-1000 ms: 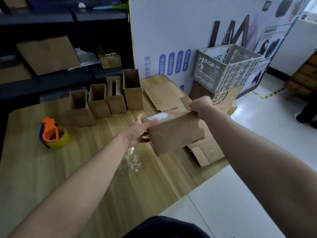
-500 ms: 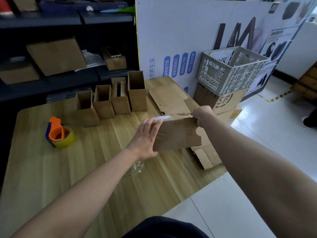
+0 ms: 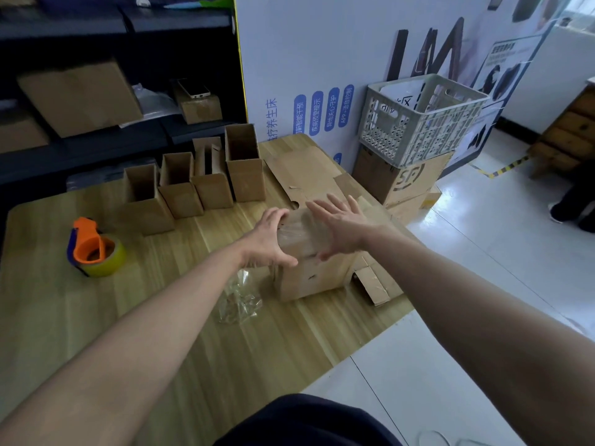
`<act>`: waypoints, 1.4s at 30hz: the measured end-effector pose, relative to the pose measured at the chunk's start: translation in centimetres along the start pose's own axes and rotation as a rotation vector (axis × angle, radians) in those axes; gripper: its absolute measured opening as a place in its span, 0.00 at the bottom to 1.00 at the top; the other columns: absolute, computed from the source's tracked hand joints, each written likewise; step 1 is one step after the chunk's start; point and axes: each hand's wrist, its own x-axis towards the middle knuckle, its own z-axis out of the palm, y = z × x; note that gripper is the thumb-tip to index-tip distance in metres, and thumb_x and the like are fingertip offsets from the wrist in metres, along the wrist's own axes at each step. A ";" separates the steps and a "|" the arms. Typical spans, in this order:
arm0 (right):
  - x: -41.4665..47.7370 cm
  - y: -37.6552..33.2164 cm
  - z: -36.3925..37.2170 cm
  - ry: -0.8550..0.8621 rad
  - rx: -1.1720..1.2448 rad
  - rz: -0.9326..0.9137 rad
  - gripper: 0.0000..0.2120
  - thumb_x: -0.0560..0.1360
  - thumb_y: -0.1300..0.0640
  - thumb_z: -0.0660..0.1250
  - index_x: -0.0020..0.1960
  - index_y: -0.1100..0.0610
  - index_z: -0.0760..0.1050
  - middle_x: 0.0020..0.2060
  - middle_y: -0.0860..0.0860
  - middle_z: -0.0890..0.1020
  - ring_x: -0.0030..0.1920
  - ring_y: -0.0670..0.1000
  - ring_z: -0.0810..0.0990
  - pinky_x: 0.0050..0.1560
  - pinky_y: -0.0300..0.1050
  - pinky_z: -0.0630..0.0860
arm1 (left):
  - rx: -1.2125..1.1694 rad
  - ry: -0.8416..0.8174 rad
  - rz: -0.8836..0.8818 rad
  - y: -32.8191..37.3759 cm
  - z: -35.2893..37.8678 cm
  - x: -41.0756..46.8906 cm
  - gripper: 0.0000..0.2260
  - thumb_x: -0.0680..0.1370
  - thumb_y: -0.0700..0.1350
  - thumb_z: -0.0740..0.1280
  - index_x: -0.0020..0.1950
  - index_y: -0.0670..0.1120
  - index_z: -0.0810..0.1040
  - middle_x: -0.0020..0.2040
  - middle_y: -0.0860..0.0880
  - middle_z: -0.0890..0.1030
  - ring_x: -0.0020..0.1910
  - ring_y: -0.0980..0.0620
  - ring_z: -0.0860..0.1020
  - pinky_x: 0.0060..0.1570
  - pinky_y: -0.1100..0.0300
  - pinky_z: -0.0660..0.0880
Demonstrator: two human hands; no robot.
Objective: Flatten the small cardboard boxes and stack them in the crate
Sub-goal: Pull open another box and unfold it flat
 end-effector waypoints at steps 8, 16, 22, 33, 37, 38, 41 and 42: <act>0.0 0.1 1.3 -0.067 0.189 -0.002 0.60 0.62 0.38 0.75 0.78 0.52 0.38 0.78 0.49 0.48 0.76 0.52 0.47 0.73 0.51 0.39 | -0.139 -0.075 -0.070 -1.2 0.1 -0.5 0.44 0.62 0.53 0.80 0.72 0.51 0.61 0.69 0.56 0.57 0.67 0.55 0.61 0.67 0.59 0.61; -0.3 -0.5 0.9 -0.096 0.196 0.039 0.63 0.60 0.38 0.77 0.77 0.52 0.36 0.77 0.49 0.48 0.76 0.54 0.45 0.74 0.52 0.44 | 0.109 0.311 -0.054 0.6 1.1 0.0 0.10 0.72 0.48 0.73 0.52 0.48 0.80 0.51 0.53 0.75 0.58 0.51 0.66 0.62 0.56 0.66; -0.1 -1.2 0.3 -0.125 0.119 0.069 0.66 0.57 0.36 0.78 0.78 0.54 0.38 0.76 0.51 0.51 0.75 0.56 0.48 0.73 0.55 0.51 | 0.103 0.359 -0.094 1.4 1.9 0.0 0.03 0.74 0.44 0.71 0.46 0.46 0.80 0.50 0.50 0.76 0.56 0.51 0.69 0.58 0.58 0.67; 0.3 -1.2 0.6 -0.129 0.109 0.076 0.68 0.55 0.36 0.79 0.78 0.54 0.38 0.76 0.52 0.51 0.75 0.58 0.48 0.73 0.55 0.51 | 0.124 0.364 -0.067 1.4 2.3 -0.4 0.11 0.75 0.45 0.69 0.56 0.44 0.79 0.50 0.50 0.74 0.56 0.51 0.70 0.58 0.59 0.68; 0.5 -1.1 0.6 -0.138 0.108 0.075 0.68 0.55 0.36 0.79 0.78 0.54 0.39 0.76 0.51 0.51 0.75 0.58 0.48 0.73 0.56 0.51 | 0.122 0.401 -0.075 1.5 2.4 -0.5 0.08 0.75 0.44 0.70 0.52 0.44 0.81 0.51 0.48 0.76 0.56 0.51 0.70 0.56 0.61 0.66; 0.4 -1.1 0.6 -0.139 0.109 0.075 0.68 0.55 0.36 0.79 0.78 0.54 0.39 0.76 0.51 0.51 0.75 0.58 0.47 0.73 0.56 0.51 | 0.132 0.406 -0.084 1.6 2.5 -0.5 0.07 0.75 0.44 0.70 0.51 0.44 0.81 0.51 0.48 0.76 0.57 0.51 0.70 0.56 0.61 0.67; 0.4 -0.9 0.8 -0.136 0.115 0.073 0.67 0.55 0.36 0.79 0.78 0.54 0.39 0.76 0.51 0.51 0.75 0.58 0.47 0.73 0.56 0.51 | 0.202 0.401 -0.110 2.0 2.5 -0.4 0.06 0.75 0.45 0.70 0.49 0.44 0.79 0.52 0.46 0.77 0.56 0.48 0.70 0.57 0.57 0.68; 0.4 -0.9 0.8 -0.133 0.115 0.074 0.67 0.55 0.36 0.79 0.78 0.54 0.39 0.76 0.51 0.51 0.75 0.58 0.48 0.73 0.56 0.50 | 0.223 0.394 -0.117 2.1 2.5 -0.4 0.07 0.75 0.45 0.70 0.49 0.44 0.79 0.52 0.46 0.77 0.56 0.48 0.71 0.58 0.56 0.68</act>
